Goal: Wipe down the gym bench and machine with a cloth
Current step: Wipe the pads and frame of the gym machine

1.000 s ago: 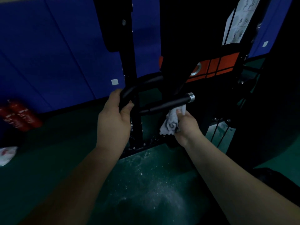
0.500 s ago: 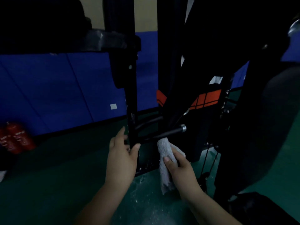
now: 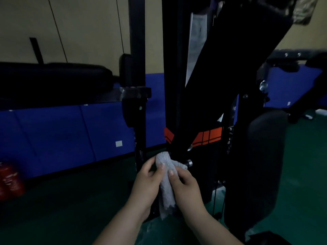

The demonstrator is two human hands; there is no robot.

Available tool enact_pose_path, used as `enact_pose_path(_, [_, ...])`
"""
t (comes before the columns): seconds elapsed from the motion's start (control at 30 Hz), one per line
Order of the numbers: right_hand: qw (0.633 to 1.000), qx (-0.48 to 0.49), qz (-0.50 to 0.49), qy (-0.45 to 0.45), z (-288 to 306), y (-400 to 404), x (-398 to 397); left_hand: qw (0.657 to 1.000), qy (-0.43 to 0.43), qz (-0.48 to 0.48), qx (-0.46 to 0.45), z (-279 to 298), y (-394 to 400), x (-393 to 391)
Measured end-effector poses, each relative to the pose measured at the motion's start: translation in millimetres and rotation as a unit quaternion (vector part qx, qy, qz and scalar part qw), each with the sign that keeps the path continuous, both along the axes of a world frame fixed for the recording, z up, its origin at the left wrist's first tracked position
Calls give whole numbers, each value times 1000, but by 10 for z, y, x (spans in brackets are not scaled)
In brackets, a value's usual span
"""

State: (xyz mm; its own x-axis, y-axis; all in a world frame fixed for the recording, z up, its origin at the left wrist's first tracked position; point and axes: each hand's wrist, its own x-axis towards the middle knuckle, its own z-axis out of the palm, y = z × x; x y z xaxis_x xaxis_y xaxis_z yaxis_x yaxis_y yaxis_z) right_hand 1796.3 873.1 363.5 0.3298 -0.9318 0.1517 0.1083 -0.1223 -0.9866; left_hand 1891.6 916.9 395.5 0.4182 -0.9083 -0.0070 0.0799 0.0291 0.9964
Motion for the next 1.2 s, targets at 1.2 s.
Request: enact_pose_path(1.2, [937, -276, -216, -4, 2241, -238, -1188, 869, -308, 69, -380, 2552, 10, -640])
